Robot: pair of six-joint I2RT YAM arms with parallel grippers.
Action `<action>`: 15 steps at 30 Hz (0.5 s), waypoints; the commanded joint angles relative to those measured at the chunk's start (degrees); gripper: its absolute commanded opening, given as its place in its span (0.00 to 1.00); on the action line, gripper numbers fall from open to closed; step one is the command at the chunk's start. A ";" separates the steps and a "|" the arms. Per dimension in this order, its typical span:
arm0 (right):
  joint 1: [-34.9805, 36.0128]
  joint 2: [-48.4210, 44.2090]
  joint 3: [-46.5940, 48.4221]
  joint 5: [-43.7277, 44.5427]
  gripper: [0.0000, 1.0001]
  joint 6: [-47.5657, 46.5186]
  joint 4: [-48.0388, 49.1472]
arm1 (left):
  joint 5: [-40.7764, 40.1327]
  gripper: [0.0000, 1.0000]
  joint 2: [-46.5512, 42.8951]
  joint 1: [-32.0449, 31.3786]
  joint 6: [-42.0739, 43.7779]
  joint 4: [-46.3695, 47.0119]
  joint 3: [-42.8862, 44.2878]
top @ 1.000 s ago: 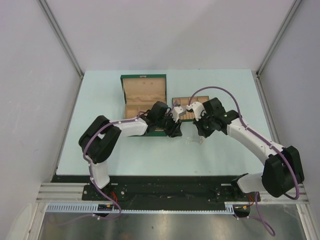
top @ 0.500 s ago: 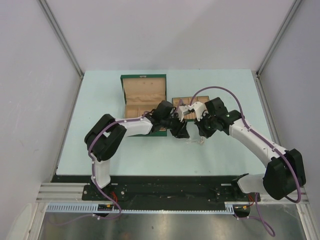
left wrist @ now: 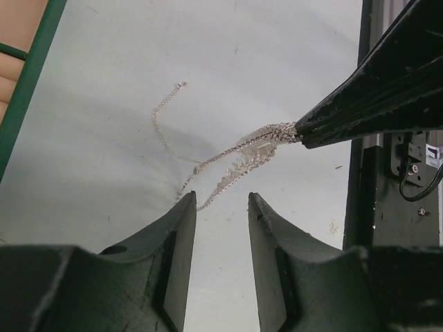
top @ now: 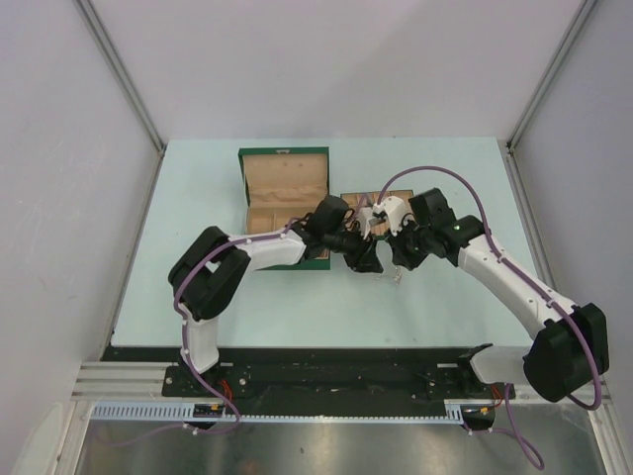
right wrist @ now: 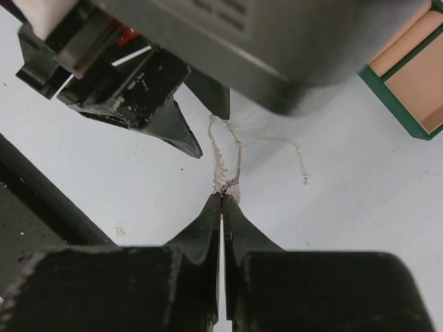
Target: Organize the mixed jewelry
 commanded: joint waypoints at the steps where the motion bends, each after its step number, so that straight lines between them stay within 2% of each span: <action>1: 0.04 -1.84 2.66 -1.08 0.00 -0.38 -0.91 | 1.35 0.41 -0.66 -0.82 -2.07 0.97 2.90; 15: 0.48 -1.75 2.83 -1.69 0.00 0.85 -0.74 | -1.03 0.41 0.92 -2.40 -4.35 0.18 5.27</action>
